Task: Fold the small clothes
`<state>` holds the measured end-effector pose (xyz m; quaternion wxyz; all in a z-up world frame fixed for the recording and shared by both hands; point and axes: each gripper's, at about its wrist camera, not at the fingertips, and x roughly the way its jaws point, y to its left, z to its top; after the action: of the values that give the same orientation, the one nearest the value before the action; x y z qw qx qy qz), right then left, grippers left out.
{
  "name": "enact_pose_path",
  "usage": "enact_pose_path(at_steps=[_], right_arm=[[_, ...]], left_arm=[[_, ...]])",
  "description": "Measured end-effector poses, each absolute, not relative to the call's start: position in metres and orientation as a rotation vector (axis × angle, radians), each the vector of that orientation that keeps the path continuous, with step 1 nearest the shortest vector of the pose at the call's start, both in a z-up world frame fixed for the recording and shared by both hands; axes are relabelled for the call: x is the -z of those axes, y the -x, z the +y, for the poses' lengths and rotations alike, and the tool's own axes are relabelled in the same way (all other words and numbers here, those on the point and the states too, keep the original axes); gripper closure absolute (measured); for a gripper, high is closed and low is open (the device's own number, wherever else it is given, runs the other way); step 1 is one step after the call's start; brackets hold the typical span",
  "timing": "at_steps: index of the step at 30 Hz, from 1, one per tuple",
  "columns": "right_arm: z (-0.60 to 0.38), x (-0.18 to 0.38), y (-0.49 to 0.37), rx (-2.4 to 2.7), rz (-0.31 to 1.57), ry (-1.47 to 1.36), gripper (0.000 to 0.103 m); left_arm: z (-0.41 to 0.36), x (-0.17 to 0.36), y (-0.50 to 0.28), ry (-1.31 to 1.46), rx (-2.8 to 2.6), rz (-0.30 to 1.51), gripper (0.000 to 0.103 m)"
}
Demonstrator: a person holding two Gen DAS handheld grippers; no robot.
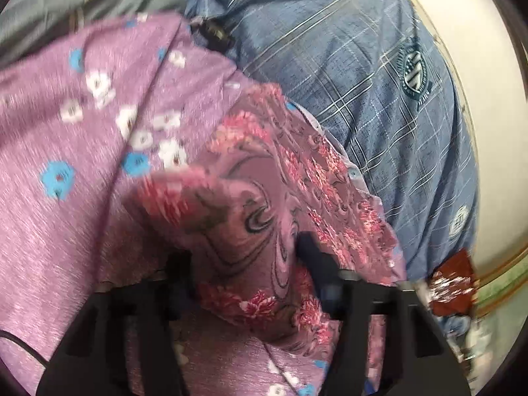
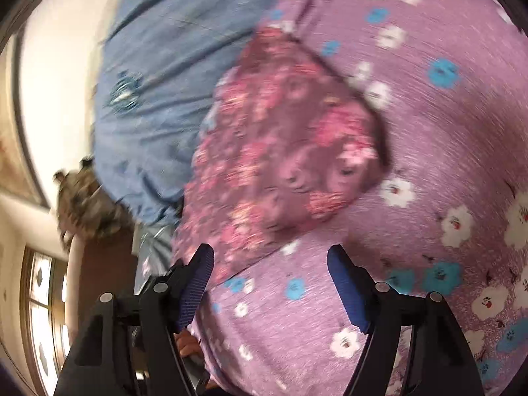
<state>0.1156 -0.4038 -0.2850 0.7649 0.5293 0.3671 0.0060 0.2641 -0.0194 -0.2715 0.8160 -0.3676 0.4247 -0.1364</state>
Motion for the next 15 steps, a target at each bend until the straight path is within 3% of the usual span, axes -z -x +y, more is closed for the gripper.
enact_pose_path(at_steps=[4, 6, 7, 8, 9, 10, 11, 15], right_arm=[[-0.410, 0.300, -0.134, 0.027, 0.714, -1.236, 0.029], [-0.409, 0.298, -0.147, 0.062, 0.675, -1.211, 0.029], [-0.408, 0.296, -0.155, 0.075, 0.655, -1.177, 0.029], [-0.406, 0.295, -0.160, 0.085, 0.644, -1.148, 0.037], [-0.404, 0.295, -0.166, 0.109, 0.648, -1.110, 0.069], [-0.404, 0.297, -0.168, 0.130, 0.671, -1.087, 0.091], [-0.404, 0.300, -0.169, 0.149, 0.684, -1.083, 0.095], [-0.398, 0.274, -0.156, 0.135, 0.592, -0.996, 0.096]], left_arm=[[-0.023, 0.270, -0.266, 0.782, 0.311, 0.879, 0.033], [-0.027, 0.271, -0.267, 0.752, 0.288, 0.877, 0.057], [-0.028, 0.272, -0.268, 0.749, 0.283, 0.877, 0.059], [-0.029, 0.272, -0.268, 0.753, 0.283, 0.872, 0.070], [-0.029, 0.270, -0.268, 0.757, 0.295, 0.862, 0.078], [-0.030, 0.269, -0.268, 0.754, 0.299, 0.856, 0.079], [-0.031, 0.265, -0.267, 0.745, 0.307, 0.839, 0.083], [-0.032, 0.252, -0.263, 0.714, 0.356, 0.804, 0.088]])
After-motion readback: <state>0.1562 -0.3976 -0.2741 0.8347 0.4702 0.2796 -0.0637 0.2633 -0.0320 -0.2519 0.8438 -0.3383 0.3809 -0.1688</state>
